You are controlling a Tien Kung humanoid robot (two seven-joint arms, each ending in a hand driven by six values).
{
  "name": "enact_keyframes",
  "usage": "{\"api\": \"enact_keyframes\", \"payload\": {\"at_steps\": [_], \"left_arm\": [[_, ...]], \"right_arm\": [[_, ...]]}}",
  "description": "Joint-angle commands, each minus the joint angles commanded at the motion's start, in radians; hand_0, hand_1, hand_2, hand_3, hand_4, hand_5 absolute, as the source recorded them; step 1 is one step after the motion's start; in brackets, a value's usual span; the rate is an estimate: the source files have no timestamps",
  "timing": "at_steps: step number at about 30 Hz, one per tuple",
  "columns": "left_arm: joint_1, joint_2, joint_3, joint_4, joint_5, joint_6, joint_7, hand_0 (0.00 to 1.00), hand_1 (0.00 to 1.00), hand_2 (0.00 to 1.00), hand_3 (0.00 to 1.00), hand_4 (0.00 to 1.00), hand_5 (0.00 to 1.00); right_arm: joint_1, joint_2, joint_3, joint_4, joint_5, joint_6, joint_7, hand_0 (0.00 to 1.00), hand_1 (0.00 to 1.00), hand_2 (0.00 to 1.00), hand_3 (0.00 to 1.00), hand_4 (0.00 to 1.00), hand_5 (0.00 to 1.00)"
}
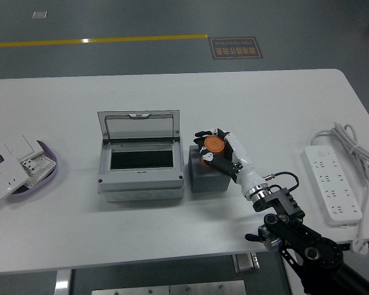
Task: Pick up the cylinder from the cube,place it in the box,flap close box
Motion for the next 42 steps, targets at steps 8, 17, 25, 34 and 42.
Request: {"api": "enact_keyframes", "payload": {"at_steps": [8,17,25,34,42], "left_arm": [[0.001,-0.001,-0.001,0.000,0.000,0.000,-0.001,0.636,0.665,0.588,0.643,0.730,0.277],[0.001,-0.003,-0.001,0.000,-0.001,0.000,-0.002,0.635,0.665,0.588,0.642,0.729,0.279],[0.001,-0.003,-0.006,0.000,0.004,0.000,0.000,0.636,0.665,0.588,0.641,0.728,0.281],[0.004,-0.001,-0.014,0.000,0.011,0.001,0.005,0.636,0.665,0.588,0.640,0.726,0.283],[0.002,0.002,-0.017,0.000,0.016,0.001,0.008,0.636,0.665,0.588,0.641,0.726,0.285]], "right_arm": [[0.002,-0.004,0.028,0.034,-0.009,-0.017,-0.002,0.696,0.602,0.521,0.516,0.180,0.002],[0.012,-0.018,0.030,0.160,-0.089,-0.084,-0.038,0.589,0.559,0.493,0.417,0.106,0.002],[0.045,0.010,-0.052,0.259,-0.276,-0.135,-0.167,0.501,0.510,0.465,0.371,0.137,0.002],[0.160,0.061,-0.187,0.230,-0.506,-0.099,-0.339,0.048,0.258,0.428,0.341,0.027,0.002],[0.272,0.070,-0.283,0.183,-0.749,-0.008,-0.525,0.017,0.242,0.421,0.341,0.029,0.002]]}}
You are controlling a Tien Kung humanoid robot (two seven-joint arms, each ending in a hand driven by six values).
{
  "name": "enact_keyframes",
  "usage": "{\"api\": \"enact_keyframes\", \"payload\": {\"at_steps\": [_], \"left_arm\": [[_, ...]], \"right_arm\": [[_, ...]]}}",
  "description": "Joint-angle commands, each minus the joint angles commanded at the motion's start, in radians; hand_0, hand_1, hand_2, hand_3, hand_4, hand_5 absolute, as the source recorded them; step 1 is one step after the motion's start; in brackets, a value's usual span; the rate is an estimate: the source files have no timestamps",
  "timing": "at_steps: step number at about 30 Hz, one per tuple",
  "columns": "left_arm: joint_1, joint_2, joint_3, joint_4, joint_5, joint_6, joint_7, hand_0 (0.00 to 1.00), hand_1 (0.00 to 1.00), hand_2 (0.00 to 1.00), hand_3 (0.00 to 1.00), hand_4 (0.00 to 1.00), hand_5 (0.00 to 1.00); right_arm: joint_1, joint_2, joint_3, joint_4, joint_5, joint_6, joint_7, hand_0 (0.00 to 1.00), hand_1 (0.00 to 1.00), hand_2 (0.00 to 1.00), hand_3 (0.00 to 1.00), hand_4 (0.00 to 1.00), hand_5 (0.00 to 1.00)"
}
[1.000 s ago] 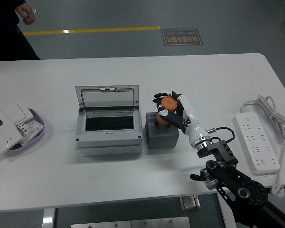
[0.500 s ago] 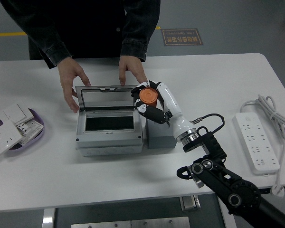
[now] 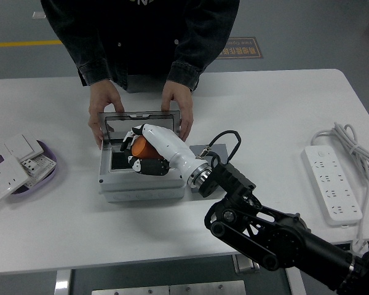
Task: Pick up the cylinder from the cube,place it in the box,flap close box
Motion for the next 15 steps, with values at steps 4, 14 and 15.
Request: {"api": "enact_keyframes", "payload": {"at_steps": [4,14,15], "left_arm": [[-0.002,0.002,0.000,0.000,0.002,0.000,0.001,0.636,0.665,0.588,0.641,0.724,0.285],[-0.001,0.002,-0.005,0.000,0.010,-0.001,0.004,0.636,0.663,0.588,0.641,0.723,0.286],[-0.002,0.002,-0.006,0.000,0.011,-0.001,0.004,0.636,0.663,0.589,0.642,0.723,0.287]], "right_arm": [[0.030,0.000,-0.024,-0.020,-0.115,0.016,-0.063,0.020,0.276,0.435,0.360,0.084,0.002],[0.051,0.000,-0.056,-0.071,-0.257,0.046,-0.072,0.072,0.345,0.465,0.415,0.151,0.002],[0.052,0.000,-0.058,-0.074,-0.254,0.044,-0.068,0.309,0.511,0.533,0.522,0.260,0.002]]}}
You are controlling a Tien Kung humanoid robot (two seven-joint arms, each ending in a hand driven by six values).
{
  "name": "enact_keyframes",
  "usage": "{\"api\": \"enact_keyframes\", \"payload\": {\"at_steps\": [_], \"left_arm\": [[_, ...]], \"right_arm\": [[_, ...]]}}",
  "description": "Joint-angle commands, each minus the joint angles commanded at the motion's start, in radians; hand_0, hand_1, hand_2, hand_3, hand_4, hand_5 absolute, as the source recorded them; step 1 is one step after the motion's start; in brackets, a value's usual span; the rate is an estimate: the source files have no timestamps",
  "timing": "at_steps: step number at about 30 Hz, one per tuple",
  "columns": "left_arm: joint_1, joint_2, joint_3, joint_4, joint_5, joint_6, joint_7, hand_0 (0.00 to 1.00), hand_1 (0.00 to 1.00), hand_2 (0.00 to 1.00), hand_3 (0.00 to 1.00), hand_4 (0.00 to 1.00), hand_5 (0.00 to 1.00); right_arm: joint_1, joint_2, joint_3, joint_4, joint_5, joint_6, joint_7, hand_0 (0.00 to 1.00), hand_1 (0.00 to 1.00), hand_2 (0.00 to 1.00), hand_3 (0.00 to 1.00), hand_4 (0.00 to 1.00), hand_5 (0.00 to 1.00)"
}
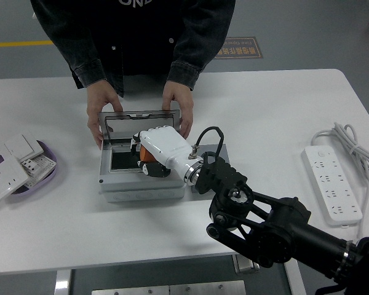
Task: Pick up the cylinder from the cube,place it in the box,flap close box
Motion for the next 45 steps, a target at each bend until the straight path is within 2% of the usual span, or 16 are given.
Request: {"api": "enact_keyframes", "payload": {"at_steps": [5,6,11,12,17,18,23,24,29,30,35,36,40,41,42,45], "left_arm": [[-0.001,0.002,-0.002,0.000,0.003,0.000,0.001,0.636,0.663,0.589,0.642,0.723,0.287],[-0.001,0.002,-0.002,0.000,0.004,0.000,0.001,0.636,0.664,0.589,0.641,0.722,0.287],[-0.002,0.001,-0.001,0.000,0.004,-0.001,0.001,0.636,0.664,0.589,0.641,0.722,0.287],[-0.002,0.001,0.000,0.000,0.004,-0.001,0.000,0.636,0.664,0.589,0.641,0.722,0.287],[-0.003,0.002,-0.001,0.000,0.005,-0.001,0.001,0.636,0.664,0.589,0.641,0.722,0.287],[-0.004,0.002,0.000,0.000,0.005,-0.001,0.000,0.637,0.664,0.589,0.641,0.721,0.287],[-0.006,0.002,0.002,0.000,0.007,-0.002,0.000,0.637,0.664,0.589,0.641,0.721,0.287],[-0.006,0.001,0.003,0.000,0.006,-0.002,0.000,0.637,0.665,0.589,0.642,0.720,0.287],[-0.006,0.001,0.005,0.000,0.006,-0.002,-0.001,0.637,0.665,0.589,0.642,0.720,0.287],[-0.006,0.001,0.005,0.000,0.006,-0.002,-0.001,0.637,0.665,0.589,0.642,0.721,0.289],[-0.007,0.001,0.005,0.000,0.007,-0.002,-0.001,0.637,0.665,0.589,0.642,0.721,0.289],[-0.007,0.001,0.005,0.000,0.007,-0.002,-0.001,0.638,0.665,0.589,0.642,0.721,0.289],[-0.008,0.000,0.005,0.000,0.007,-0.002,-0.001,0.638,0.665,0.589,0.642,0.721,0.289],[-0.007,0.000,0.005,0.000,0.007,-0.002,-0.001,0.638,0.665,0.589,0.642,0.721,0.289],[-0.007,-0.001,0.005,0.000,0.006,-0.002,-0.001,0.637,0.665,0.589,0.641,0.719,0.293],[-0.005,-0.002,0.005,0.000,0.004,-0.002,-0.002,0.637,0.665,0.589,0.641,0.719,0.293]], "right_arm": [[0.006,0.000,-0.007,-0.007,0.021,-0.010,0.023,0.309,0.511,0.533,0.522,0.260,0.002],[0.007,0.000,-0.007,-0.007,0.024,-0.011,0.026,0.624,0.657,0.643,0.660,0.494,0.002],[0.009,0.000,-0.008,-0.009,0.036,-0.014,0.037,0.624,0.657,0.643,0.660,0.494,0.002],[0.009,0.000,-0.009,-0.010,0.038,-0.014,0.039,0.680,0.682,0.682,0.693,0.394,0.119],[0.008,0.000,-0.014,-0.023,0.048,-0.008,0.042,0.680,0.682,0.682,0.693,0.394,0.119],[0.007,0.000,-0.014,-0.025,0.049,-0.006,0.043,0.755,0.692,0.694,0.706,0.443,0.203],[0.005,0.000,-0.012,-0.031,0.057,-0.001,0.046,0.755,0.692,0.694,0.706,0.443,0.203],[0.005,0.000,-0.011,-0.031,0.059,0.000,0.047,0.771,0.691,0.700,0.702,0.639,0.301],[0.004,0.000,-0.004,-0.031,0.065,0.007,0.051,0.771,0.691,0.700,0.702,0.639,0.301],[0.004,0.000,-0.003,-0.031,0.065,0.008,0.052,0.780,0.695,0.708,0.720,0.772,0.354],[0.003,0.000,0.005,-0.028,0.068,0.010,0.055,0.780,0.695,0.708,0.720,0.772,0.354],[0.003,0.000,0.006,-0.027,0.071,0.010,0.056,0.790,0.696,0.711,0.759,0.890,0.428],[-0.001,0.000,0.009,-0.023,0.112,0.002,0.063,0.790,0.696,0.711,0.759,0.890,0.428],[-0.004,0.000,0.009,-0.019,0.139,-0.006,0.074,0.790,0.696,0.711,0.759,0.890,0.428],[-0.008,0.000,0.008,-0.013,0.167,-0.014,0.089,0.794,0.700,0.713,0.766,0.931,0.450],[-0.016,0.000,0.009,0.027,0.269,-0.043,0.137,0.794,0.700,0.713,0.766,0.931,0.450]]}}
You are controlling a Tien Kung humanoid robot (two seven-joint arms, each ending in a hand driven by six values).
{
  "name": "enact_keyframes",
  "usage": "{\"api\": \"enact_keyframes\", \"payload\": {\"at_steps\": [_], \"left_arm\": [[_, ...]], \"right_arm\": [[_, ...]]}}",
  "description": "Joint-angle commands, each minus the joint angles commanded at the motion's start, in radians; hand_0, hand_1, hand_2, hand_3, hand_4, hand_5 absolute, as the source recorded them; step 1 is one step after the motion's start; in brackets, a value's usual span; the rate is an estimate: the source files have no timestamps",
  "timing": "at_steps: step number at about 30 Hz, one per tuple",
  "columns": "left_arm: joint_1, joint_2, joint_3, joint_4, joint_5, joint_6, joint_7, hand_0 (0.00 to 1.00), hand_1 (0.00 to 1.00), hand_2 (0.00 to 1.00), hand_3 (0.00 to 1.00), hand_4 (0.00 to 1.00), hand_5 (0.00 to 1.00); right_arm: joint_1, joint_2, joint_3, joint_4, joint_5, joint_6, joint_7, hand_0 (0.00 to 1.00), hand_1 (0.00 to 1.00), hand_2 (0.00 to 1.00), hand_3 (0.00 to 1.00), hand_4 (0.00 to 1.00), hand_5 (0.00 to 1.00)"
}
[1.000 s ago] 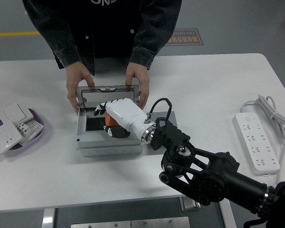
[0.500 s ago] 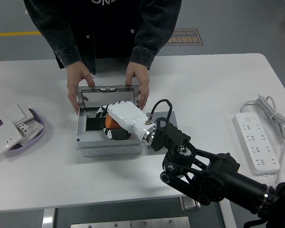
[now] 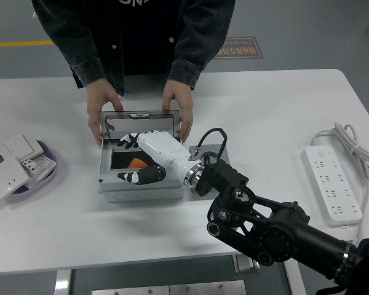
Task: Pick up the cylinder from the cube,place it in the box,flap close box
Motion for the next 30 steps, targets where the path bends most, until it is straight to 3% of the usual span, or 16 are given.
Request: {"api": "enact_keyframes", "payload": {"at_steps": [2,8,9,11,14,15,25,30], "left_arm": [[0.002,0.000,0.000,0.000,-0.002,0.000,0.000,0.637,0.665,0.589,0.641,0.719,0.293],[0.007,0.003,0.000,0.000,-0.002,0.001,0.000,0.638,0.665,0.590,0.642,0.718,0.294],[0.007,0.003,-0.002,0.000,-0.001,0.001,0.001,0.637,0.665,0.589,0.641,0.717,0.294],[0.008,0.005,-0.002,0.000,0.000,0.001,0.001,0.637,0.665,0.589,0.641,0.717,0.294],[0.007,0.007,-0.001,0.000,0.001,0.001,0.002,0.637,0.665,0.589,0.641,0.717,0.294],[0.006,0.007,-0.002,0.000,0.002,0.001,0.002,0.637,0.665,0.589,0.641,0.716,0.293],[-0.003,0.014,-0.003,0.000,0.012,0.000,0.004,0.637,0.665,0.589,0.640,0.711,0.289],[-0.003,0.014,-0.004,0.000,0.015,-0.001,0.004,0.637,0.665,0.589,0.639,0.709,0.287]], "right_arm": [[0.004,-0.007,0.005,0.037,0.075,-0.020,0.026,0.794,0.700,0.713,0.766,0.931,0.450],[0.086,-0.098,0.022,0.155,0.299,-0.086,0.020,0.792,0.696,0.713,0.766,0.902,0.439],[0.102,-0.110,0.022,0.164,0.330,-0.092,0.014,0.771,0.677,0.695,0.724,0.801,0.394],[0.140,-0.127,0.020,0.167,0.389,-0.098,0.001,0.771,0.677,0.695,0.724,0.801,0.394],[0.192,-0.130,0.018,0.130,0.457,-0.100,-0.014,0.771,0.677,0.695,0.724,0.801,0.394],[0.211,-0.124,0.014,0.108,0.476,-0.098,-0.017,0.690,0.618,0.660,0.703,0.736,0.386],[0.312,-0.095,-0.076,-0.115,0.512,-0.071,-0.027,0.648,0.595,0.645,0.700,0.745,0.392],[0.326,-0.112,-0.132,-0.118,0.481,-0.061,-0.048,0.645,0.593,0.642,0.700,0.749,0.392]]}}
